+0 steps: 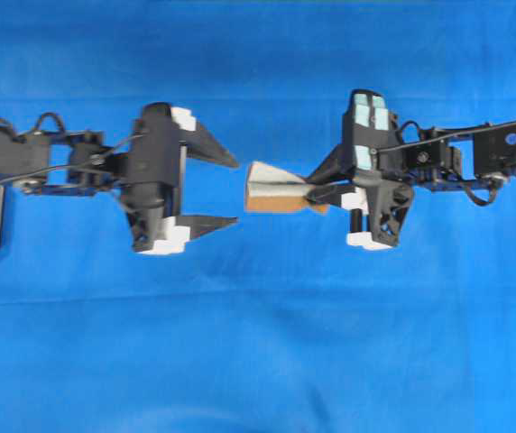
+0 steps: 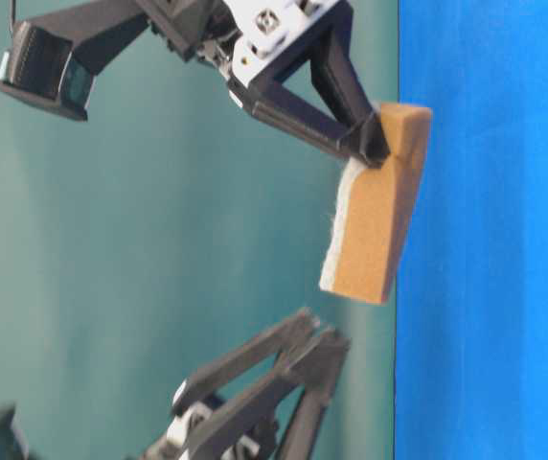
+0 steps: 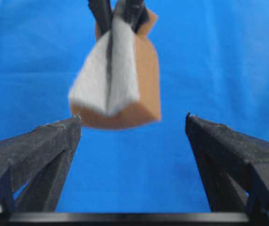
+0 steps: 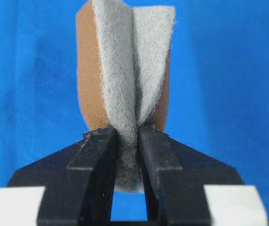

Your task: Hand over the sponge with the left arm and wipe it with the right arm.

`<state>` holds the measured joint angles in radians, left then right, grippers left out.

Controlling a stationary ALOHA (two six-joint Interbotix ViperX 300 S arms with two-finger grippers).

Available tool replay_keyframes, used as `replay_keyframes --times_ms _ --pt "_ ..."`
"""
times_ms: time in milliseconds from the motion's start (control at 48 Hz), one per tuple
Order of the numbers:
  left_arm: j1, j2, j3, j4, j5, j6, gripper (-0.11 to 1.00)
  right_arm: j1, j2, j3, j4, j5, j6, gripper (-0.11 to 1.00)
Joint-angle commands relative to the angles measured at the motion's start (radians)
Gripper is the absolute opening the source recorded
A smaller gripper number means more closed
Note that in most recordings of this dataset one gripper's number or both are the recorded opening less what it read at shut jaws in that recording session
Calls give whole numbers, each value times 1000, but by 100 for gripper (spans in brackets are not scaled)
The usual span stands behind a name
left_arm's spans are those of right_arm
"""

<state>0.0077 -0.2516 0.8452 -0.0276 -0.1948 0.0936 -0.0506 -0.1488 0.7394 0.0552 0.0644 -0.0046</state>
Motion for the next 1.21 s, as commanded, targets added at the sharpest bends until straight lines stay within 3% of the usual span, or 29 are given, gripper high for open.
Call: replay_keyframes --times_ms 0,271,730,876,1188 --pt "-6 -63 34 -2 -60 -12 90 0 -31 -2 -2 -6 0 22" --pt "-6 -156 123 -2 -107 -28 90 0 -9 0 -2 -8 0 22" --pt "-6 -164 129 -2 -109 -28 90 -14 267 -20 -2 -86 5 22" --pt "-6 -164 129 -3 -107 -28 90 -25 291 -18 -2 -98 5 22" --pt "-6 -164 135 -2 -107 -28 90 -179 272 8 -8 -126 -3 22"
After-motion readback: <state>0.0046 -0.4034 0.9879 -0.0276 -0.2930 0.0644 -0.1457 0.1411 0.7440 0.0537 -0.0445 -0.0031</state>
